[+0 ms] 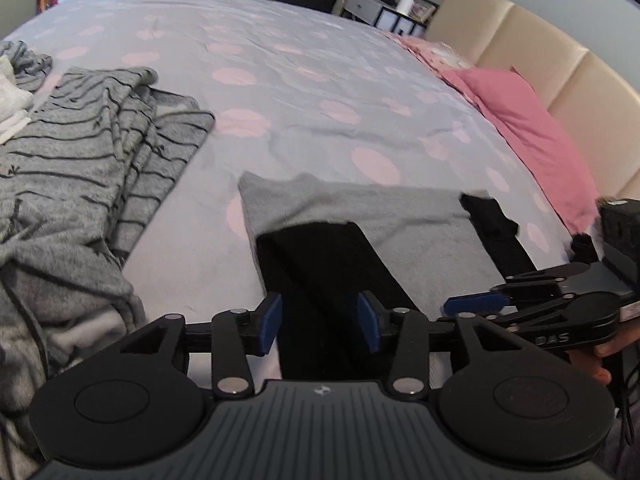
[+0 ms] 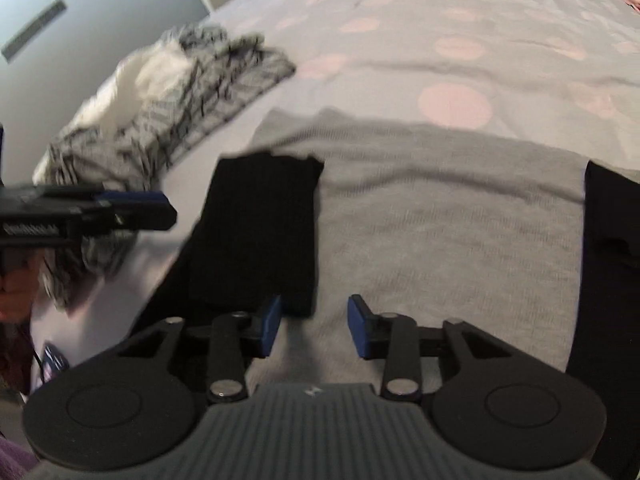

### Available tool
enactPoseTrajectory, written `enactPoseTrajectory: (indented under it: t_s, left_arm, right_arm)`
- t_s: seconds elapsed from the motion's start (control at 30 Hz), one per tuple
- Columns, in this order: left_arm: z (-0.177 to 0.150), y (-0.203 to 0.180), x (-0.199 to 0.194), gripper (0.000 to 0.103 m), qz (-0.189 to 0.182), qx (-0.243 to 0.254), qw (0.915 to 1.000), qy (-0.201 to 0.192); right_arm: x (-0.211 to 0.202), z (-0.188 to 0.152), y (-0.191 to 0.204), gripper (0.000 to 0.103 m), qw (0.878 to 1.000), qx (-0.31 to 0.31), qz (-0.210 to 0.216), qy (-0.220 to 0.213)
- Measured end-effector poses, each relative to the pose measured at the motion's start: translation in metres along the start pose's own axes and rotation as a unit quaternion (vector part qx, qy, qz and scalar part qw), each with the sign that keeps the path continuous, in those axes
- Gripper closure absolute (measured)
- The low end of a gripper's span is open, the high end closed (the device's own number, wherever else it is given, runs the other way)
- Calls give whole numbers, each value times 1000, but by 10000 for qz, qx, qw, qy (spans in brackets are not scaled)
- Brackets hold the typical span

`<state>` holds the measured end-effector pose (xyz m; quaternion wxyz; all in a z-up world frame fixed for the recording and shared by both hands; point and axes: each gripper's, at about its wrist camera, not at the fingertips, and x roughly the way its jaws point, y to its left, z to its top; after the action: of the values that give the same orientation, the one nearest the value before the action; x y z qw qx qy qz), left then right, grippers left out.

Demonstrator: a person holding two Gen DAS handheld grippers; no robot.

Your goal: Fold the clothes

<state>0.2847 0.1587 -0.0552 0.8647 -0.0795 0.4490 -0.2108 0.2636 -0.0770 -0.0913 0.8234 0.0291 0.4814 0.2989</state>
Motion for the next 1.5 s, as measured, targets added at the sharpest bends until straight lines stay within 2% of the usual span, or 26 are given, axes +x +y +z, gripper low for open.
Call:
enactPoseTrajectory:
  t_s: [0.17, 0.27, 0.33, 0.37, 0.43, 0.47, 0.5, 0.57, 0.67, 0.77, 0.9, 1.0, 1.1, 1.13, 1.2, 1.27, 1.33, 1.43, 1.5]
  left_arm:
    - [6, 7, 23, 63, -19, -238, 9996, 120]
    - [9, 6, 34, 64, 40, -193, 9997, 114]
    - [11, 5, 40, 65, 52, -102, 9999, 90]
    - [12, 5, 44, 71, 91, -57, 9999, 95]
    - [13, 6, 51, 82, 130, -18, 9998, 137]
    - [13, 7, 54, 94, 146, 39, 9998, 142]
    - [14, 7, 54, 97, 138, 104, 9998, 139]
    - [19, 8, 53, 101, 46, 191, 9998, 106]
    - [33, 12, 48, 101, 66, 279, 9996, -87]
    - [51, 20, 43, 101, 126, 210, 9993, -293]
    - [66, 29, 58, 101, 135, 59, 9996, -250]
    - [68, 37, 81, 101, 193, -213, 9996, -24]
    - [64, 43, 87, 99, 127, -362, 9993, 6]
    - [64, 44, 86, 97, 89, -388, 9992, 0]
    - [65, 47, 78, 86, -37, -454, 9990, 24]
    - [64, 50, 70, 67, -194, -592, 9981, 15]
    - [62, 47, 65, 61, -196, -571, 9982, -7]
    - [58, 36, 66, 55, 269, -163, 9995, 40]
    - [58, 33, 65, 49, 521, -71, 9986, -15]
  right_arm:
    - [15, 23, -1, 63, 9980, -170, 237, -557]
    - [34, 37, -2, 65, 9975, -195, 218, -645]
    - [47, 42, -3, 71, 9976, -131, 286, -624]
    - [52, 44, -4, 73, 9975, -112, 324, -611]
    - [58, 46, -5, 95, 9973, -62, 408, -605]
    - [56, 46, -7, 96, 9970, -27, 457, -620]
    - [54, 46, -9, 98, 9967, 9, 506, -634]
    - [50, 46, -12, 98, 9955, 110, 647, -688]
    - [40, 54, -17, 98, 9914, 299, 901, -904]
    - [38, 65, -21, 99, 9882, 352, 940, -1160]
    - [53, 80, -27, 99, 9866, 531, 807, -1315]
    - [71, 86, -32, 99, 9879, 699, 694, -1194]
    - [84, 84, -37, 92, 9893, 870, 674, -955]
    - [83, 83, -39, 86, 9885, 915, 718, -970]
    - [75, 79, -43, 69, 9858, 971, 858, -1068]
    - [67, 76, -45, 67, 9849, 970, 890, -1122]
    - [64, 72, -42, 68, 9871, 764, 851, -1119]
    - [70, 64, -32, 69, 9953, 369, 458, -766]
    - [63, 61, -30, 68, 9955, 316, 385, -801]
